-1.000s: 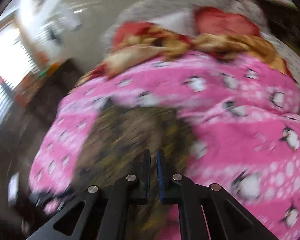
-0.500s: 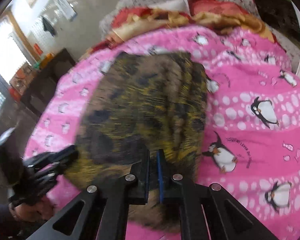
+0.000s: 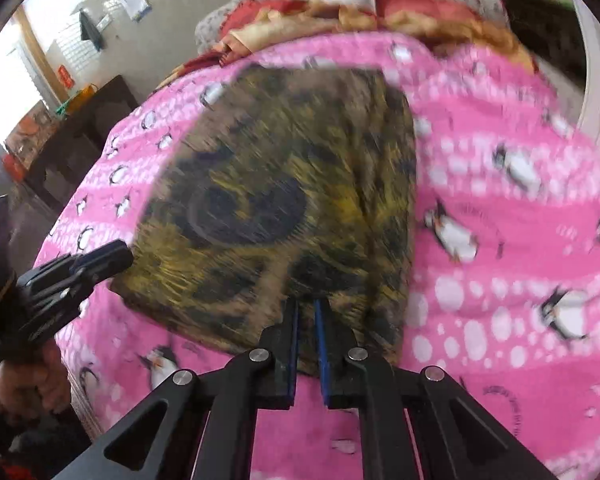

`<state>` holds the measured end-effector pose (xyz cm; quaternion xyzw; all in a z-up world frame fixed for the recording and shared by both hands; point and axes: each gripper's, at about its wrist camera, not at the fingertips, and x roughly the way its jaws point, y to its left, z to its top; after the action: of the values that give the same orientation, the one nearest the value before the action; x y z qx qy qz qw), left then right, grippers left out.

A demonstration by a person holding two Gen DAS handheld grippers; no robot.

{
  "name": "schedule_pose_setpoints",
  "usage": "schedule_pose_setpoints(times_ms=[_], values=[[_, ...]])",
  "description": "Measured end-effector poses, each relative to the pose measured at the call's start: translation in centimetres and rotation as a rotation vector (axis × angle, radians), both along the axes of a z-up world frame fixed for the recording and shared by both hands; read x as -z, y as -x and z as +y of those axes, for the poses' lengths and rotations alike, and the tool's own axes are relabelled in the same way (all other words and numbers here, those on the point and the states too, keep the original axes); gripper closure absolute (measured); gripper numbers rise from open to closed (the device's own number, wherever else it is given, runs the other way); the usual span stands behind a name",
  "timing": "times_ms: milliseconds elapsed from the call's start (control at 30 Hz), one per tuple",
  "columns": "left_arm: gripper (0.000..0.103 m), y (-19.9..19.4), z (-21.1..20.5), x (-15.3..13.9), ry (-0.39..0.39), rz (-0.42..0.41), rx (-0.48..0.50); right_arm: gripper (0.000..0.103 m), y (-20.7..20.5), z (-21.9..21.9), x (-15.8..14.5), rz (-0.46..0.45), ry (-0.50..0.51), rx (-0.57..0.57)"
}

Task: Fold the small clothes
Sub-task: 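Press the folded shirt flat with the right gripper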

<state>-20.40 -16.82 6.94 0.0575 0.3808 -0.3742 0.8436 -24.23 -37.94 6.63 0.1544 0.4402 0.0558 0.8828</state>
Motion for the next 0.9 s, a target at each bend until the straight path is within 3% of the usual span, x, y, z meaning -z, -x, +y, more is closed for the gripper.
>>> schedule_pose_setpoints(times_ms=[67, 133, 200, 267, 333, 400, 567, 667, 733, 767, 833, 900], values=[[0.089, 0.2, -1.2, 1.3, -0.041, 0.023, 0.029, 0.095, -0.4, 1.7, -1.1, -0.039, -0.014, -0.036], [0.088, -0.2, -1.7, 3.3, -0.085, 0.067, 0.018, 0.090, -1.5, 3.2, -0.4, -0.026, -0.013, -0.070], [0.089, -0.2, -1.5, 3.1, -0.070, 0.062, 0.016, 0.087, -2.4, 3.7, 2.3, 0.076, 0.000, -0.077], [0.089, -0.5, -1.5, 2.4, -0.067, 0.081, 0.019, 0.088, -2.3, 2.9, 2.5, 0.056, -0.047, -0.063], [0.089, -1.6, -1.3, 0.9, -0.014, 0.104, 0.007, 0.088, -2.9, 2.6, 1.5, 0.075, -0.043, -0.073], [0.089, -3.8, -1.3, -0.8, 0.038, 0.098, -0.024, 0.088, -3.7, 1.9, -0.5, 0.005, -0.006, -0.050], [0.089, -12.0, -4.5, -3.4, 0.106, 0.083, -0.158, 0.082, -8.3, -0.9, -2.5, -0.082, 0.043, 0.159], [0.089, -15.0, -6.4, -1.5, 0.037, 0.128, -0.172, 0.081, -10.7, -1.9, -1.4, -0.066, 0.006, 0.236], [0.089, -16.1, -6.5, 2.0, -0.024, 0.226, -0.200, 0.081, -12.0, -1.9, 1.6, 0.061, 0.041, 0.226], [0.088, -15.9, -6.0, 2.5, 0.018, 0.201, -0.203, 0.080, -12.0, -2.1, 2.7, 0.053, 0.040, 0.210], [0.088, -15.5, -5.9, 2.0, 0.012, 0.185, -0.205, 0.081, -11.4, -2.2, 2.8, 0.007, 0.050, 0.189], [0.088, -15.3, -6.0, 0.7, 0.005, 0.174, -0.203, 0.081, -11.7, -2.3, 1.9, 0.030, 0.048, 0.178]])
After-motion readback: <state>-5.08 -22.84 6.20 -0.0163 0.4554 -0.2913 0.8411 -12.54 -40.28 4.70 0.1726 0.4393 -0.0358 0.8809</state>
